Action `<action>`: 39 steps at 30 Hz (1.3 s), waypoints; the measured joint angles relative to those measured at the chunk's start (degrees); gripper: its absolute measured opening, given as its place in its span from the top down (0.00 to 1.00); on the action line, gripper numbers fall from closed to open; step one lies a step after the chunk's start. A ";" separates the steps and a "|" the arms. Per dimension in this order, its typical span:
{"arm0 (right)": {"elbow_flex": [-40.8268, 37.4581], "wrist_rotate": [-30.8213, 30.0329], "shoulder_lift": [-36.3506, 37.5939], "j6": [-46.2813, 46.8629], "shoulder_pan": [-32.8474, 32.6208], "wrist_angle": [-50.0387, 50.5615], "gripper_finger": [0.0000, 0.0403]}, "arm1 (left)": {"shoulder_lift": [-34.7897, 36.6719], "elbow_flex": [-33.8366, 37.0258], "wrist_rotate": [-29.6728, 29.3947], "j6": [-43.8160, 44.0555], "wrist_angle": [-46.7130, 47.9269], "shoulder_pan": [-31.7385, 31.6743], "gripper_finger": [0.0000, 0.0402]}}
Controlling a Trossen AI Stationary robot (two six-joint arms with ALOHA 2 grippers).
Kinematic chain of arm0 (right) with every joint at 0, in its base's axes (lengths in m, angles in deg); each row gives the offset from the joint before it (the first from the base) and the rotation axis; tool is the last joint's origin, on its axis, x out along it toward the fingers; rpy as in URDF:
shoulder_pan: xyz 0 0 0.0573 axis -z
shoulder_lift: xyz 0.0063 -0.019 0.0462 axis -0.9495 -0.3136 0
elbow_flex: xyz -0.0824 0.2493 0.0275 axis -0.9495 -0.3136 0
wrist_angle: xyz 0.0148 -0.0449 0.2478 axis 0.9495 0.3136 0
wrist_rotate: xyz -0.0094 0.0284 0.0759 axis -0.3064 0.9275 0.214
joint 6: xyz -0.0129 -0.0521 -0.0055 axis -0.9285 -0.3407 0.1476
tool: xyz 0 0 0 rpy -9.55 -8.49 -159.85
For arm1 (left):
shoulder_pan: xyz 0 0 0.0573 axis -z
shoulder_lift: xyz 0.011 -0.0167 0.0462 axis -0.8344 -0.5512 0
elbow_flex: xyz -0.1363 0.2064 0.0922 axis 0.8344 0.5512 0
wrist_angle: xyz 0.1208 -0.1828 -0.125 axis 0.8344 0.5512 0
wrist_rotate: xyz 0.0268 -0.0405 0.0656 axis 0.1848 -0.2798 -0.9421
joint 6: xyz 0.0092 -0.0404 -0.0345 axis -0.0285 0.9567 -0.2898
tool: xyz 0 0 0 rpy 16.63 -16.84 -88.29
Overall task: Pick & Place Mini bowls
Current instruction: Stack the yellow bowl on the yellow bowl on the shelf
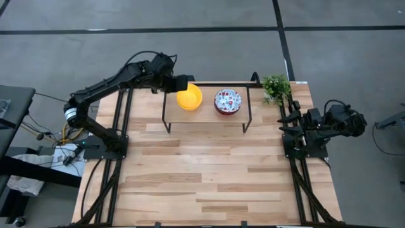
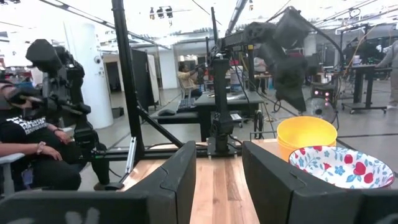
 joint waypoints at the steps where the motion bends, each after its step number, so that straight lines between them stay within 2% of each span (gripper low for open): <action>1: 0.00 0.00 0.00 -0.02 0.00 0.00 0.70 | 0.01 0.77 0.24 0.03 -0.29 -0.02 0.95; 16: 0.00 0.00 0.00 0.59 0.00 0.00 0.70 | -0.01 7.26 0.65 1.12 -3.81 -0.51 0.98; 21: 0.00 0.00 0.00 0.59 0.00 0.00 0.70 | 0.15 7.30 0.60 1.06 -7.71 -0.95 0.98; 26: 0.00 0.00 0.00 0.62 0.00 0.00 0.70 | 2.53 7.25 1.15 -0.60 -15.85 -2.86 0.98; 30: 0.00 0.00 0.00 1.05 0.00 0.00 0.70 | 2.58 7.79 1.40 -1.04 -16.01 -4.51 0.98; 39: 0.00 0.00 0.00 1.03 0.00 0.00 0.70 | 2.52 14.03 2.94 -0.39 -16.49 -4.67 0.98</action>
